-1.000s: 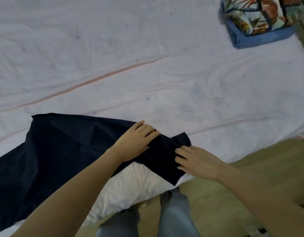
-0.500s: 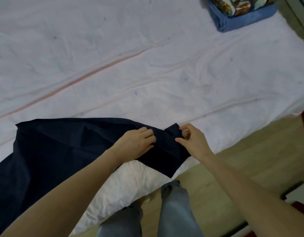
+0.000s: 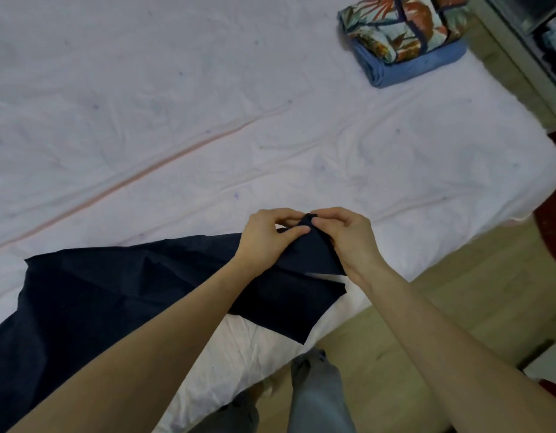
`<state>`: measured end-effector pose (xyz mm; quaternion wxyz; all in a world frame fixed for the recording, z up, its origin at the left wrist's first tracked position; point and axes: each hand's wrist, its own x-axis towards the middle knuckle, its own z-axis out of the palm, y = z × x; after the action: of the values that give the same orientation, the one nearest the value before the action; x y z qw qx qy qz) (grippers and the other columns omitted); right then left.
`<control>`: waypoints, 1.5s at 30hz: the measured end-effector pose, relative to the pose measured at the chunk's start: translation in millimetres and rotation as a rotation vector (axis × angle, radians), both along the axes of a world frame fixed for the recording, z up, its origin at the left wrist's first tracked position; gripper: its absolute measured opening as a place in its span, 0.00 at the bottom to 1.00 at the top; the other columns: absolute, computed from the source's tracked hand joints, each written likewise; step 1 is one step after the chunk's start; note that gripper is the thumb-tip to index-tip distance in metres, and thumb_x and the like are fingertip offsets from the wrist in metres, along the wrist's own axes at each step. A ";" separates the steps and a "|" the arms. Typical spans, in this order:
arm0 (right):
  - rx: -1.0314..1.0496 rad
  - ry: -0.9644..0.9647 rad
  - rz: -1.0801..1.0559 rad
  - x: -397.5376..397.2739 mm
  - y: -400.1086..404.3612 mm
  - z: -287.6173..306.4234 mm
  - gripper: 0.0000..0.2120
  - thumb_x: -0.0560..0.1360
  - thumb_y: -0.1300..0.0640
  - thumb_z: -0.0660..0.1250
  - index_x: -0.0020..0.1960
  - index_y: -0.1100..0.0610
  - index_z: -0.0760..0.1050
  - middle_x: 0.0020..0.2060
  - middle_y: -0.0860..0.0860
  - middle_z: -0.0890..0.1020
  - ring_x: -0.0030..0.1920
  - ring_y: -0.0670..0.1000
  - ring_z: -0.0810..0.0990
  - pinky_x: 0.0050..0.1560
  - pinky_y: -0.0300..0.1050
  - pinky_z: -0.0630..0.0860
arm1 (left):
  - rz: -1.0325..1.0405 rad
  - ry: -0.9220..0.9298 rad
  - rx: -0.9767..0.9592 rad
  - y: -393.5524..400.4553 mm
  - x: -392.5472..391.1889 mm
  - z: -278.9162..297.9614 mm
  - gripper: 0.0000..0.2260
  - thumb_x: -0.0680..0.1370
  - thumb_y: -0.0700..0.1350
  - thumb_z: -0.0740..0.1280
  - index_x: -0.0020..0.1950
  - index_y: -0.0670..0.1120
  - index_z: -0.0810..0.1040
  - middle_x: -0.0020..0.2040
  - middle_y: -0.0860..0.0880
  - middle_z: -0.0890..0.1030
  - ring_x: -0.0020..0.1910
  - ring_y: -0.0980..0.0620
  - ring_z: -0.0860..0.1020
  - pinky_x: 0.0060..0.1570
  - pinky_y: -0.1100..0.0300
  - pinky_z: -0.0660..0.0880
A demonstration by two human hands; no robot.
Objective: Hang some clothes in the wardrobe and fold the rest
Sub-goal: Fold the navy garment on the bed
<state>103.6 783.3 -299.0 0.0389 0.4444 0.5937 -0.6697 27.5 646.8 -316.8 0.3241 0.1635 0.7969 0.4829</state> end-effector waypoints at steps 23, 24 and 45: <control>0.317 -0.162 0.768 -57.0 93.4 2.7 0.18 0.73 0.73 0.58 0.54 0.56 0.77 0.51 0.47 0.74 0.52 0.47 0.73 0.52 0.39 0.70 | 0.205 0.195 -0.010 84.4 -118.0 53.2 0.04 0.78 0.37 0.65 0.47 0.42 0.79 0.39 0.52 0.78 0.32 0.53 0.80 0.30 0.70 0.75; 0.320 -0.177 0.793 -55.7 96.8 -4.1 0.11 0.75 0.69 0.63 0.50 0.56 0.77 0.46 0.46 0.73 0.48 0.47 0.72 0.48 0.36 0.69 | 0.228 0.175 -0.007 86.2 -121.7 45.8 0.04 0.78 0.37 0.65 0.48 0.42 0.80 0.39 0.52 0.78 0.35 0.51 0.81 0.34 0.67 0.78; 0.789 -0.179 0.592 -4.5 79.9 -69.9 0.04 0.75 0.62 0.62 0.42 0.57 0.72 0.38 0.49 0.76 0.38 0.50 0.74 0.40 0.43 0.71 | -0.923 0.521 -0.179 17.3 -34.2 -36.7 0.08 0.79 0.48 0.64 0.56 0.49 0.78 0.51 0.52 0.78 0.52 0.53 0.74 0.54 0.55 0.73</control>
<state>99.1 863.1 -368.9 0.1069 0.2933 0.8968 -0.3137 -6.7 664.1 -353.4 0.3069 0.5830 0.7343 0.1638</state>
